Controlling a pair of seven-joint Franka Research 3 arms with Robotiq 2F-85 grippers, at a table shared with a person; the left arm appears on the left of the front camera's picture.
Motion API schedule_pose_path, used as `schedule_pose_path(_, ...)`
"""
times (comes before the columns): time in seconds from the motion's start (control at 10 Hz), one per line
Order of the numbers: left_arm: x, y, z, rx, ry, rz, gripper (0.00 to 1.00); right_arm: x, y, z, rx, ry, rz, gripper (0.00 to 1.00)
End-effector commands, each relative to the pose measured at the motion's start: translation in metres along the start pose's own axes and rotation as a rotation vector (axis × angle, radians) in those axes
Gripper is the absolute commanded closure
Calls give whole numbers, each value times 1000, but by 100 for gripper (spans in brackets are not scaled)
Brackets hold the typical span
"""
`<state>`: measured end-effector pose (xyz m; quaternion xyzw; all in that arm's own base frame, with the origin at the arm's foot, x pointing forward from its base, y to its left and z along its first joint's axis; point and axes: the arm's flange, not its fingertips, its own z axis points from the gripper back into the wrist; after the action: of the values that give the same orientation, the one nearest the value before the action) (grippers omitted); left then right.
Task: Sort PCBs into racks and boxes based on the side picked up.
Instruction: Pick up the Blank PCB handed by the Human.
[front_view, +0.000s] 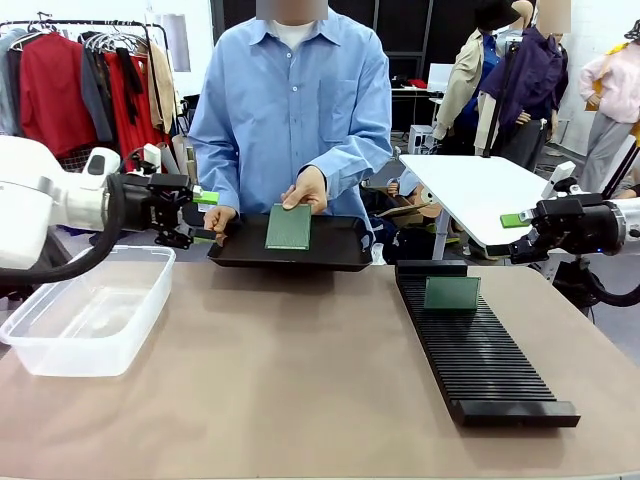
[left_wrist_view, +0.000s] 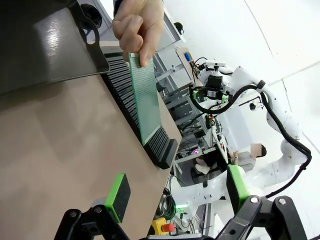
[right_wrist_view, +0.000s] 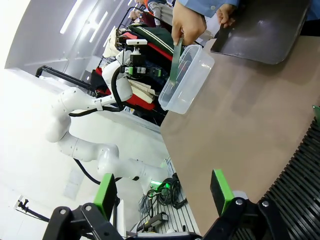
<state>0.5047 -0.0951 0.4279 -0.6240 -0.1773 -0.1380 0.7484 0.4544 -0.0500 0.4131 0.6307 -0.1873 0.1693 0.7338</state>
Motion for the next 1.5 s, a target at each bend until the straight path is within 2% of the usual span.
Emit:
schedule_pose_path(0.0,7,8,-19,-4,-25,-58,0,3,0,2,-8,3,13,0)
schedule_pose_path(0.2,12,21,-35,17,-29,-66,0,3,0,2,-8,3,13,0)
schedule_pose_path(0.9,41,49,-96,-100,51,-152,0,3,0,2,-8,3,13,0)
schedule_pose_path(1.4,56,62,-126,-134,80,-147,0,3,0,2,-8,3,13,0)
